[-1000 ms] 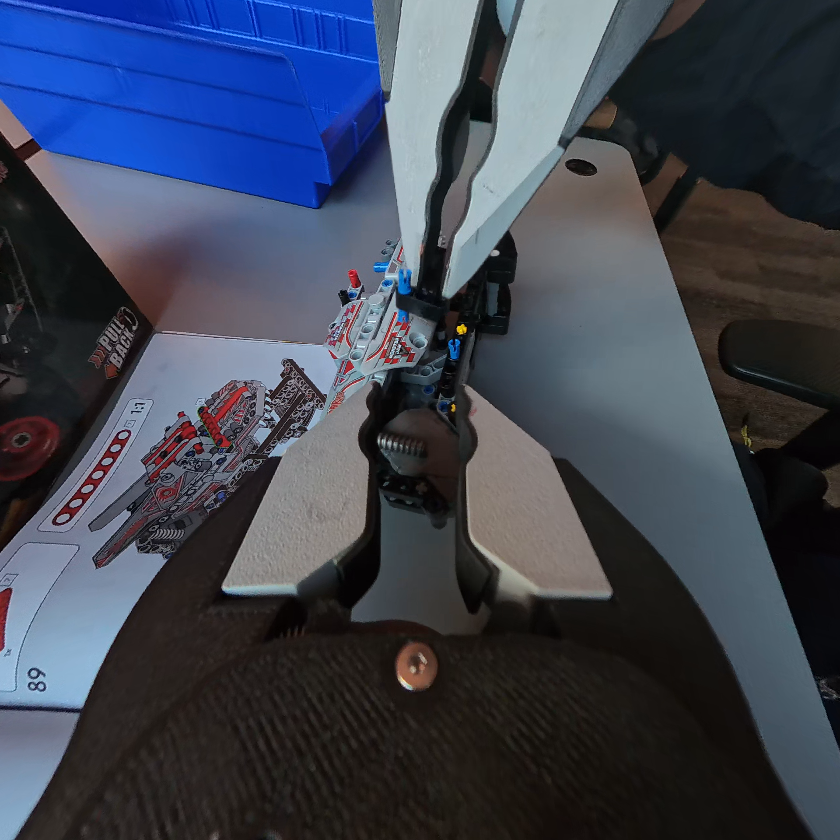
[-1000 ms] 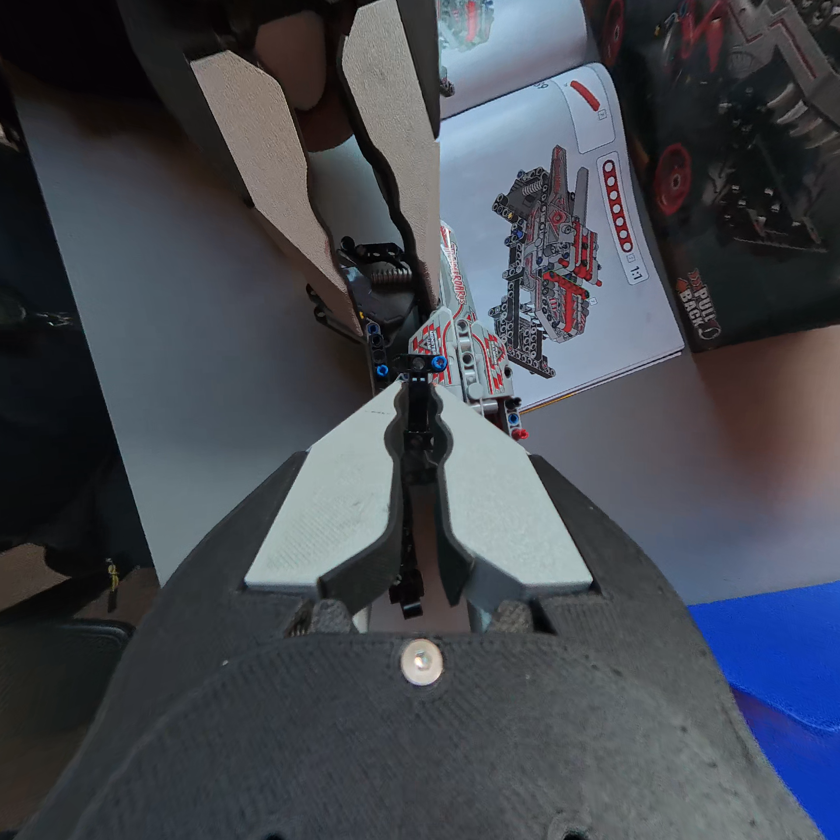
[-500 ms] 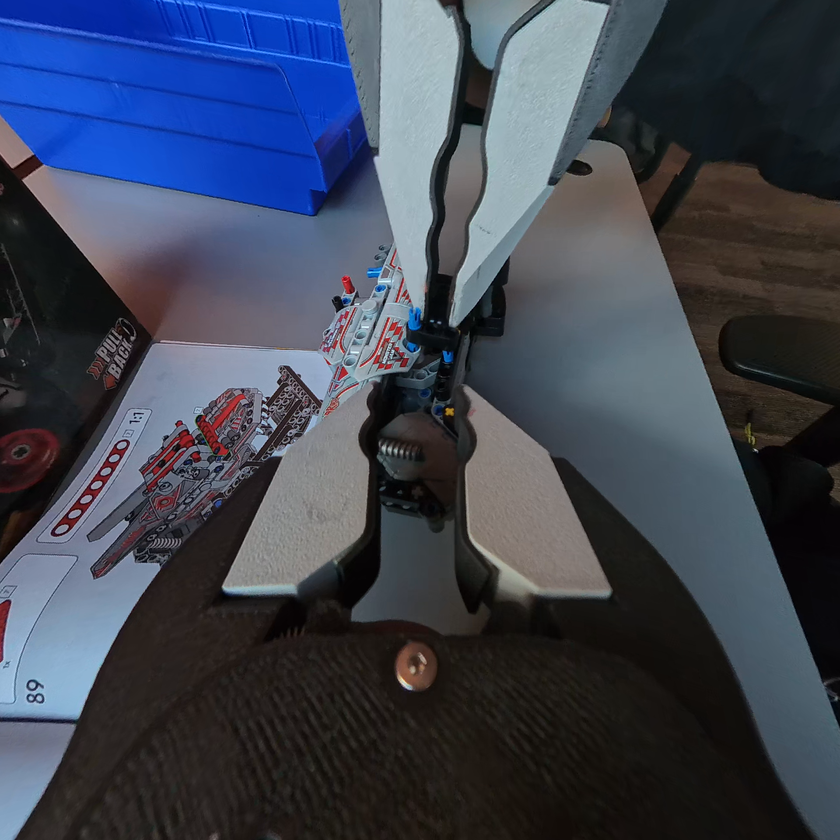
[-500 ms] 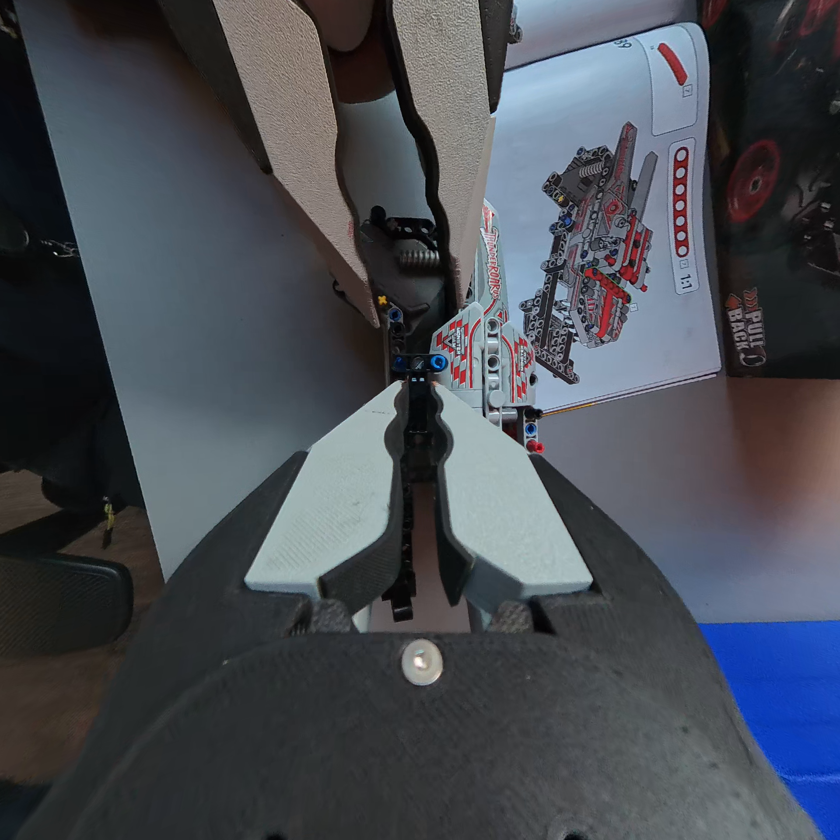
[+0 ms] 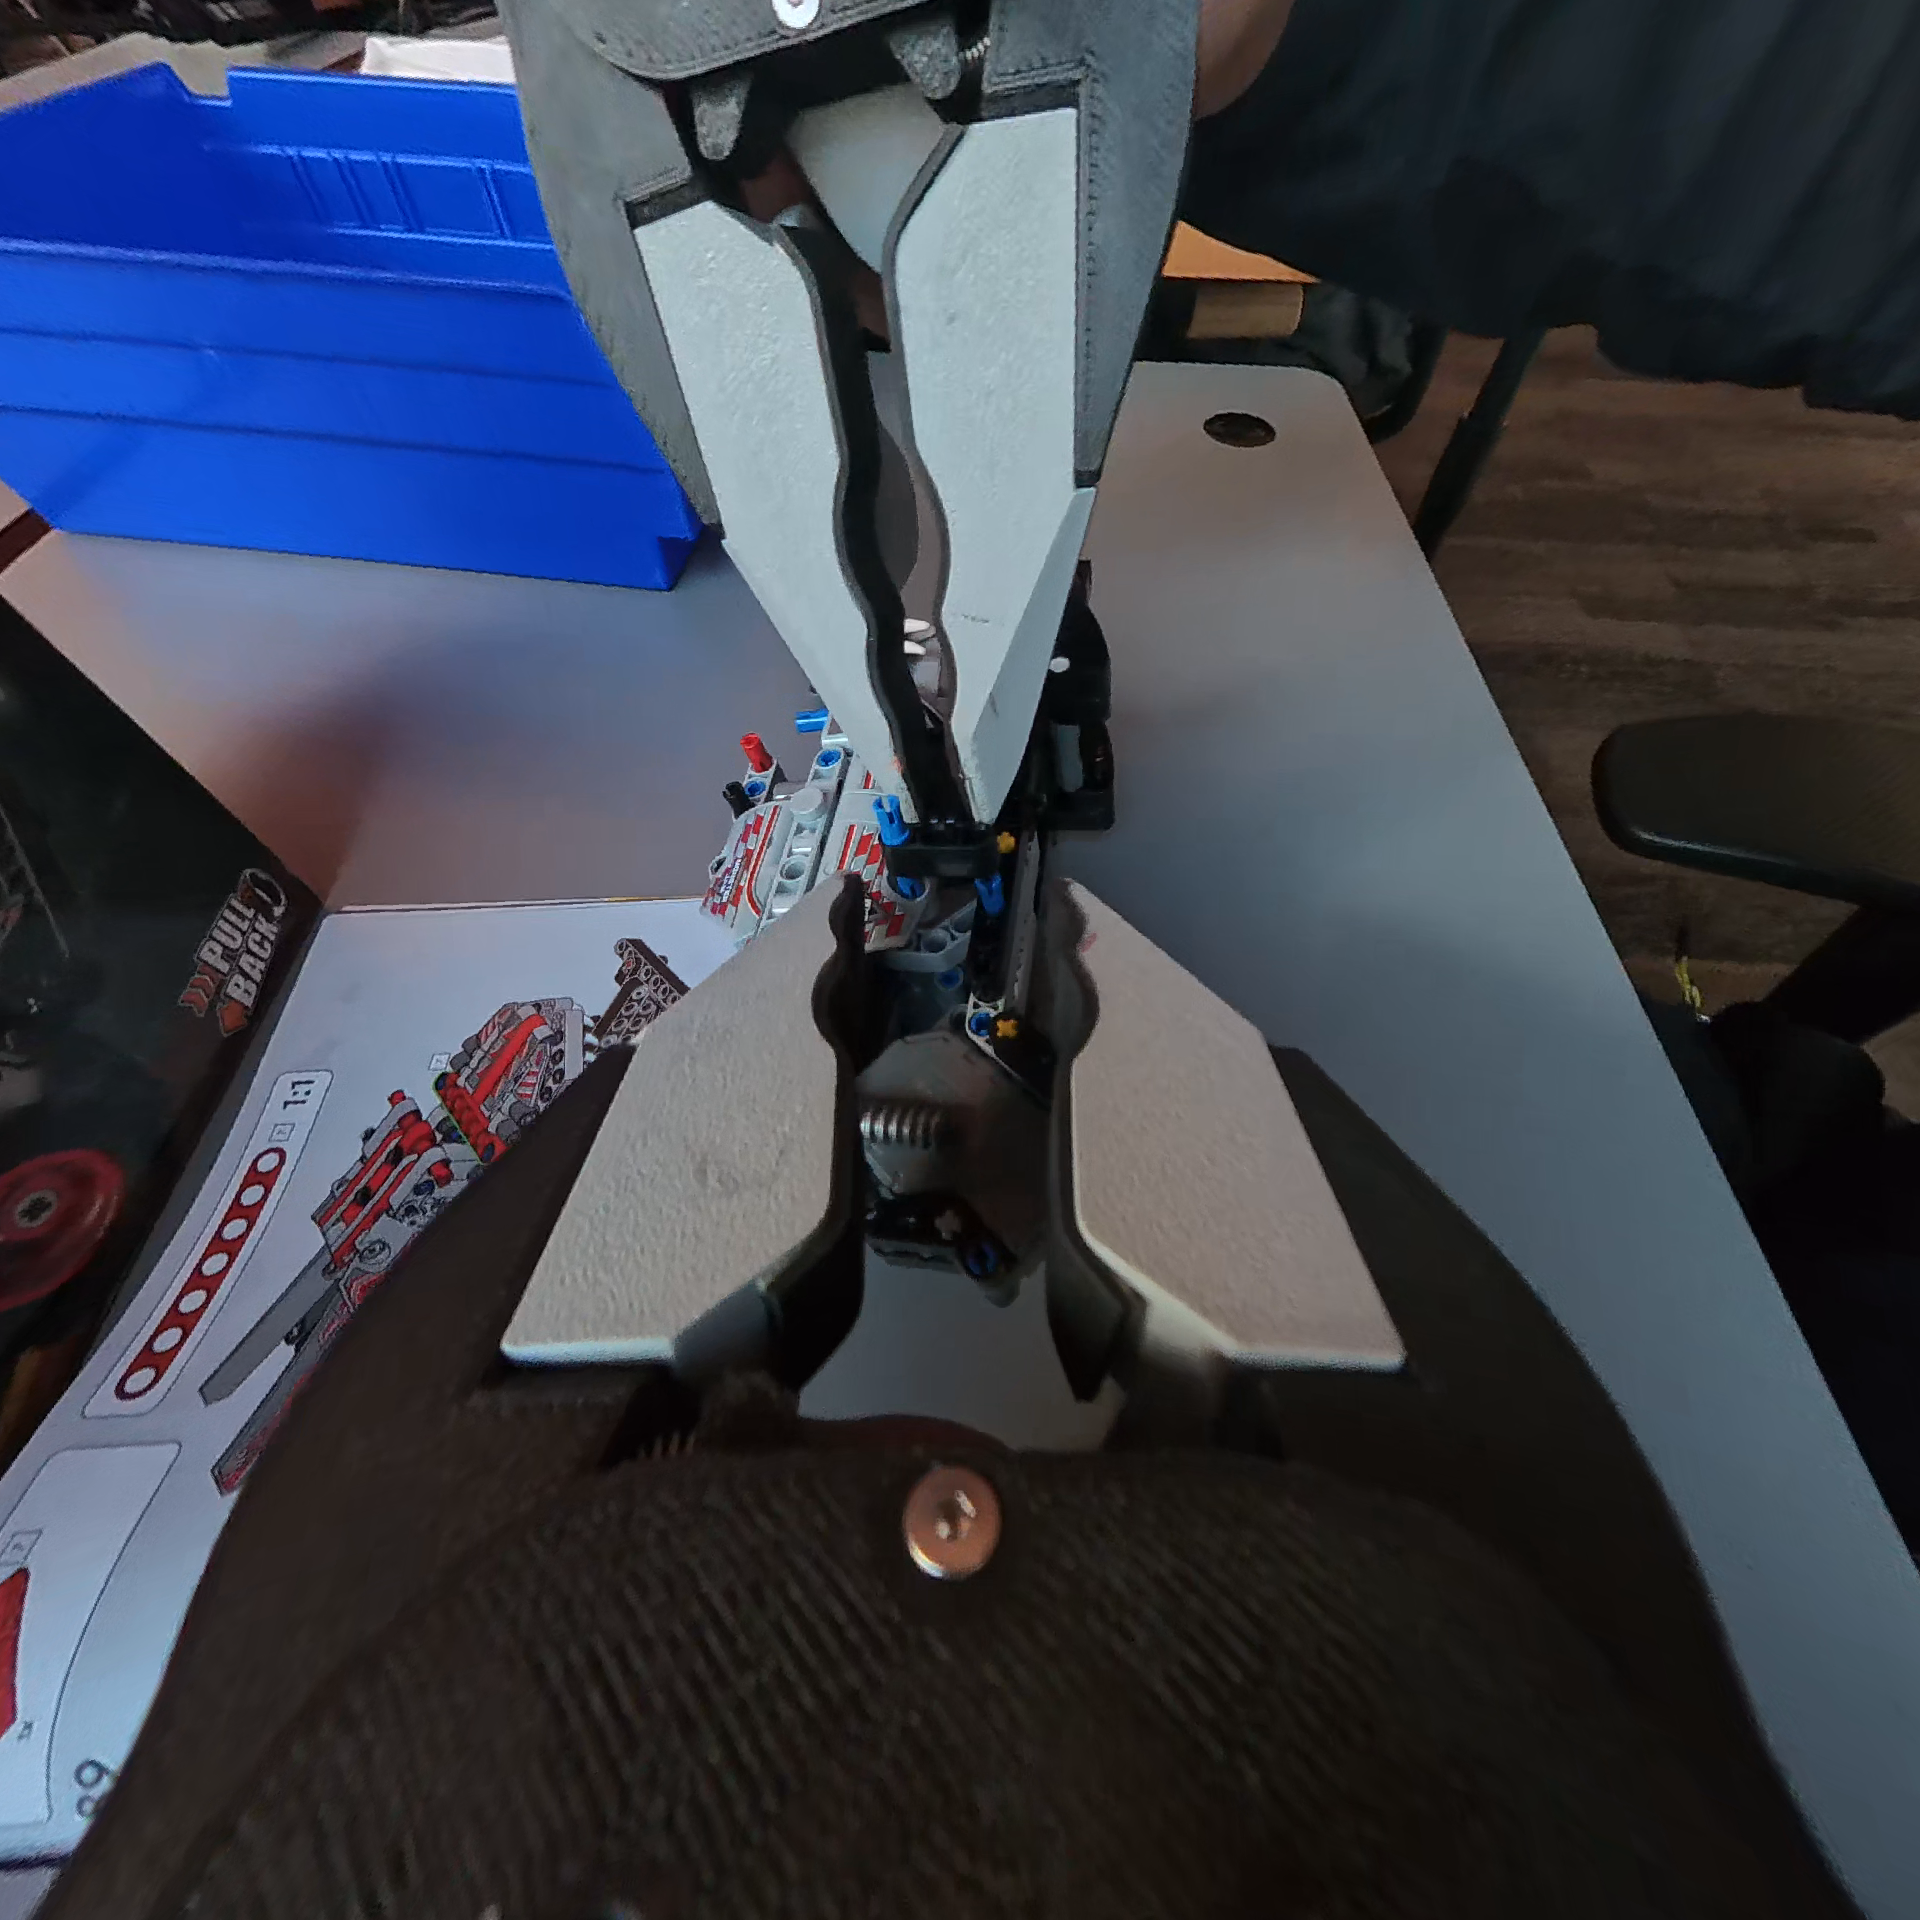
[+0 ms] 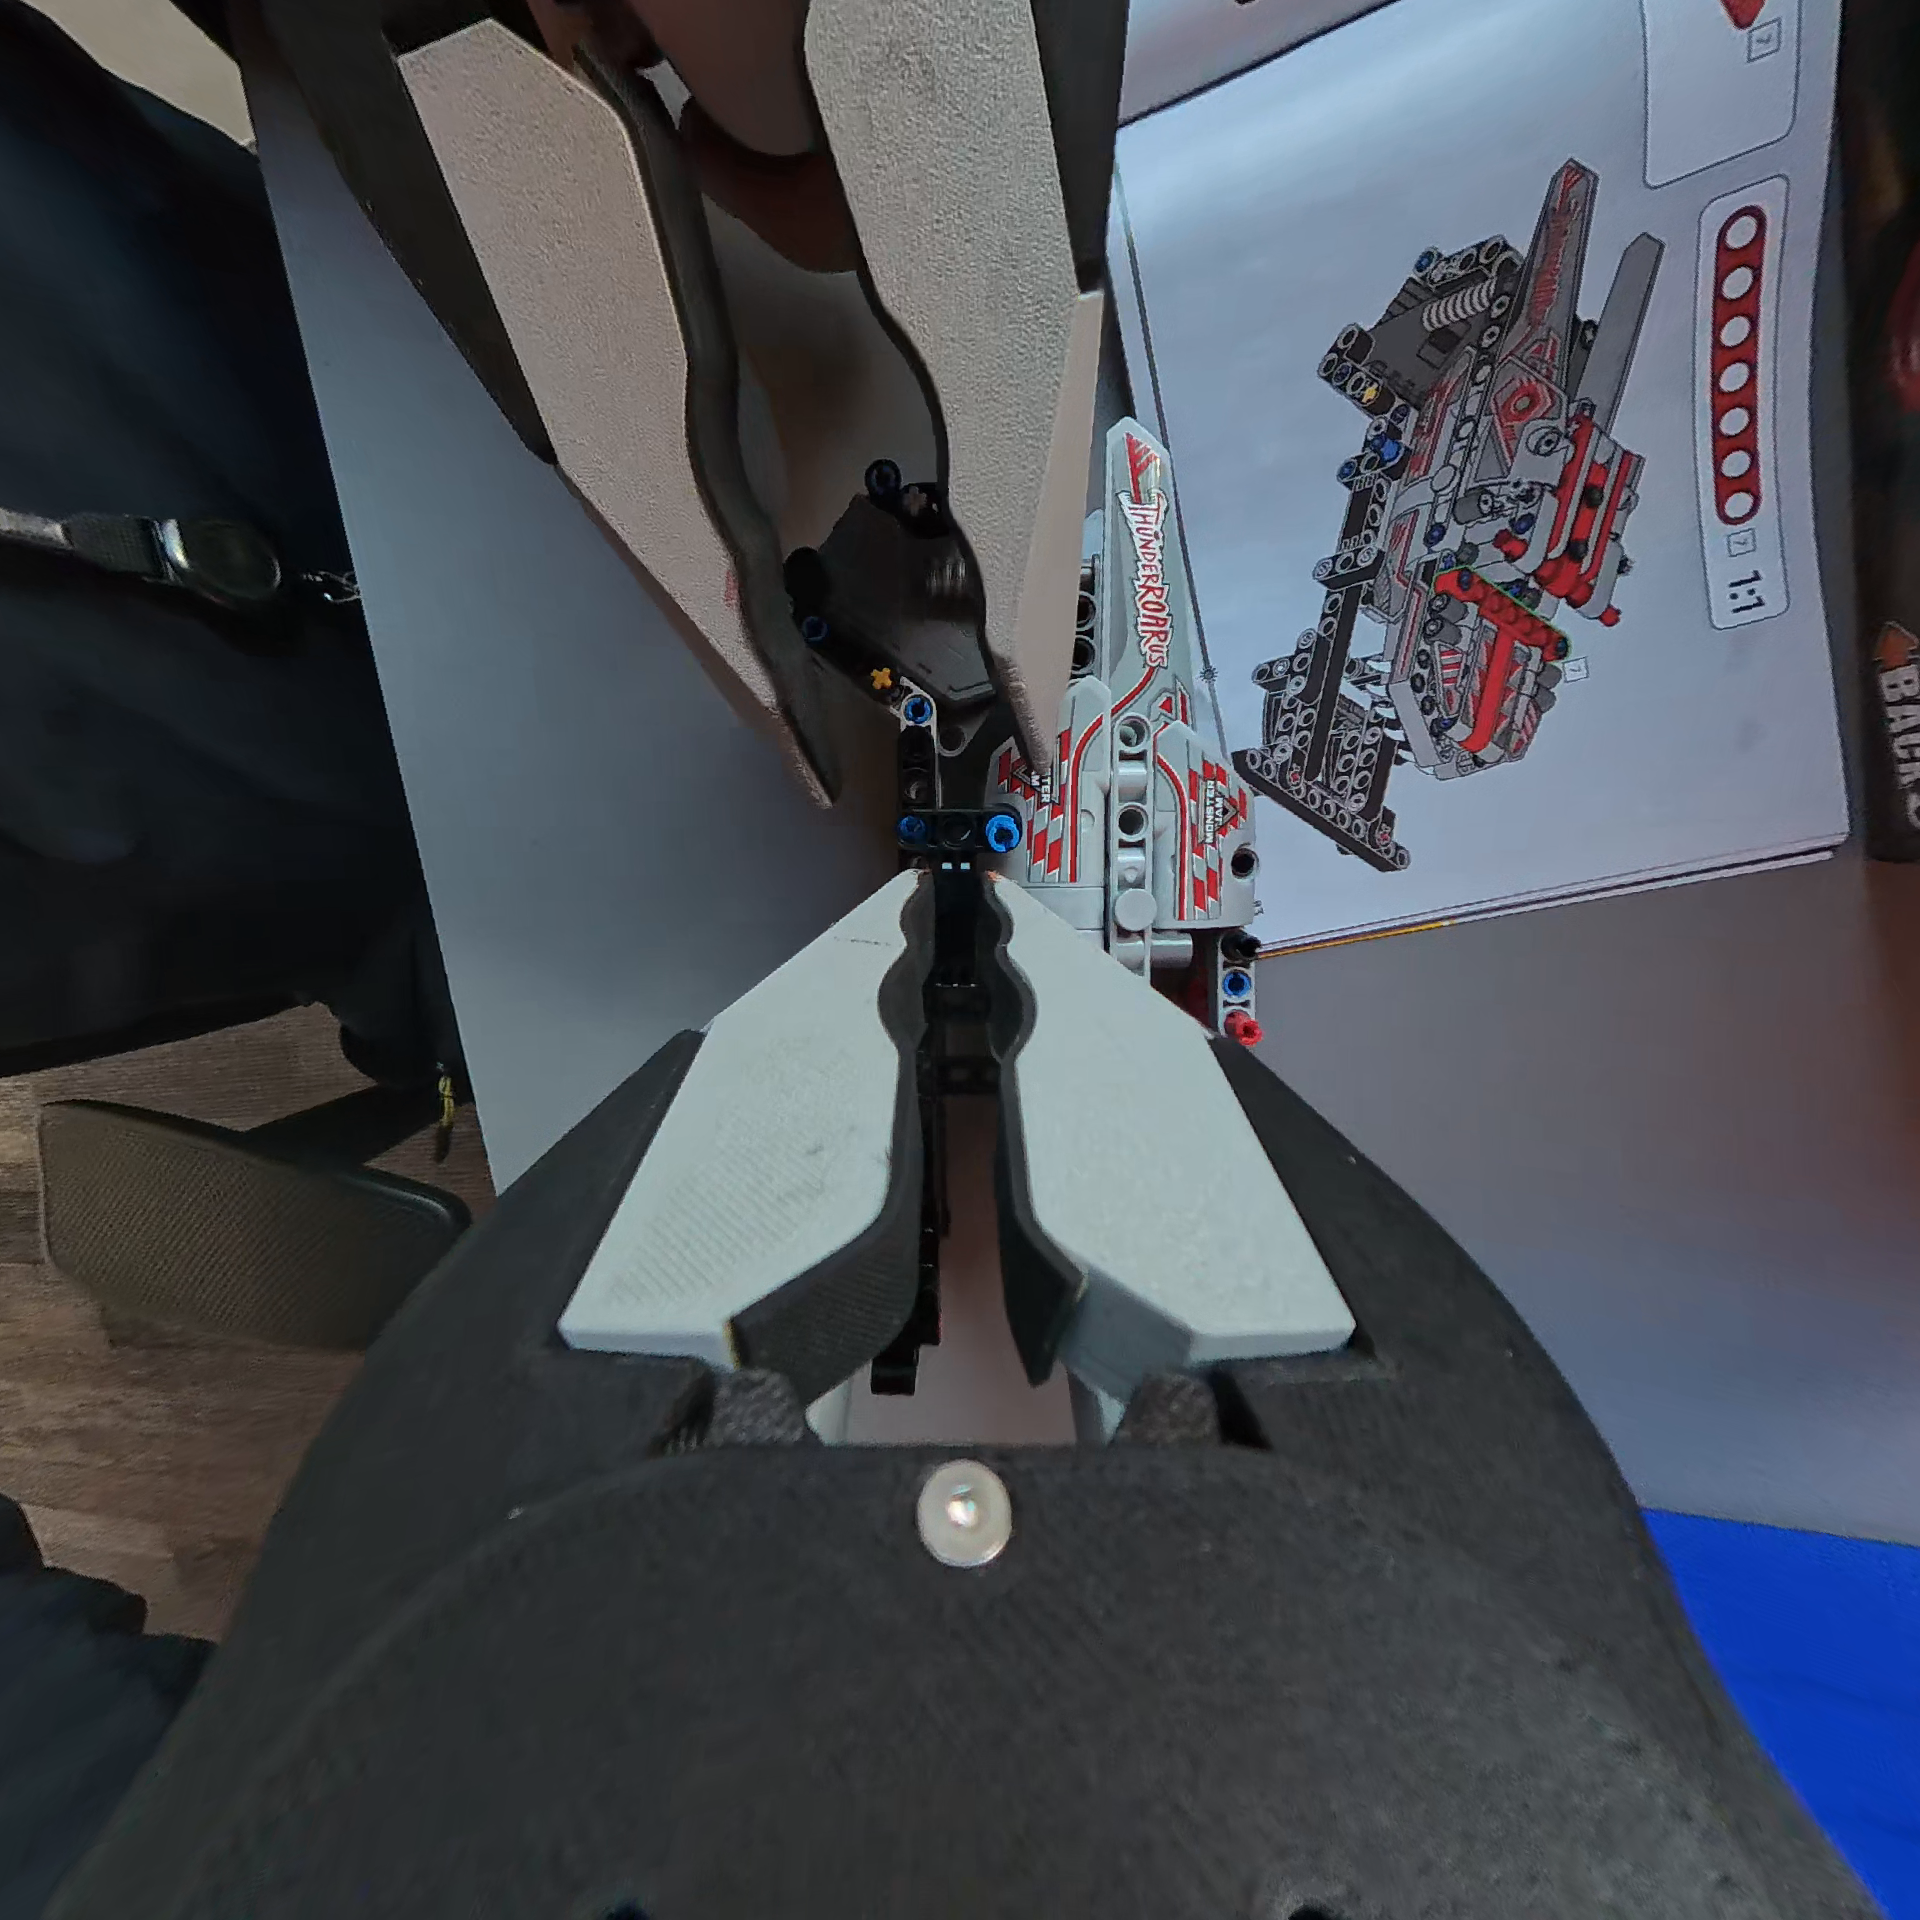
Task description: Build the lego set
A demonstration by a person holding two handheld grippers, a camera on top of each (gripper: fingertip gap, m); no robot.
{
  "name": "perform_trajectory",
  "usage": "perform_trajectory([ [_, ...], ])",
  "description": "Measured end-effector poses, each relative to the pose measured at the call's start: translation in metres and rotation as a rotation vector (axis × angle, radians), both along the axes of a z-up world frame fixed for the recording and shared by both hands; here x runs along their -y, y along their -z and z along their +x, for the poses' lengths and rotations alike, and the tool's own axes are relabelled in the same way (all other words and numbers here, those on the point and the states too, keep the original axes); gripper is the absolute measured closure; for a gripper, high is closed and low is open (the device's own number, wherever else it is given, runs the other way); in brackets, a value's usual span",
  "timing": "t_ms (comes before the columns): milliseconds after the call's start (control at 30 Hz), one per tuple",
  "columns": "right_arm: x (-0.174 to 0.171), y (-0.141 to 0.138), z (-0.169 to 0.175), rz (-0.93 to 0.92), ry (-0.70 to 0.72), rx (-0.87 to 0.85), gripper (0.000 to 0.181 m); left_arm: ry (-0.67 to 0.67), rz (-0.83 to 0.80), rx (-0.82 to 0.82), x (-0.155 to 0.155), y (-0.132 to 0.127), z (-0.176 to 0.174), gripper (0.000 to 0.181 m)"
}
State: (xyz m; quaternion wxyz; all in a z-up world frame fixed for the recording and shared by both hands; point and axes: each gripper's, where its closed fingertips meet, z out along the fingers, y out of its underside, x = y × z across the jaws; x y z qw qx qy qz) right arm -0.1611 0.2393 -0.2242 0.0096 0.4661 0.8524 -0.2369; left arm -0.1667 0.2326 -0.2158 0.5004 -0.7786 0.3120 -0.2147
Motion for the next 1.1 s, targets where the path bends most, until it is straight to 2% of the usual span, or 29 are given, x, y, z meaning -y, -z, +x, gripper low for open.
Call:
perform_trajectory([
  [200,0.0,0.0,0.0,-0.041,-0.008,0.025,0.176,0.021,-0.011,-0.001,-0.005,0.002,0.006,0.142],
  [567,-0.001,0.0,0.0,-0.028,-0.022,0.029,0.176,0.035,-0.069,0.09,-0.006,0.0,0.005,0.154],
  [800,-0.001,-0.002,0.002,-0.1,0.009,-0.023,0.176,0.036,-0.078,0.085,0.003,0.002,-0.001,0.146],
  [1100,-0.003,-0.005,0.001,-0.094,0.015,-0.034,0.176,0.041,-0.074,0.082,0.004,0.004,-0.001,0.148],
])
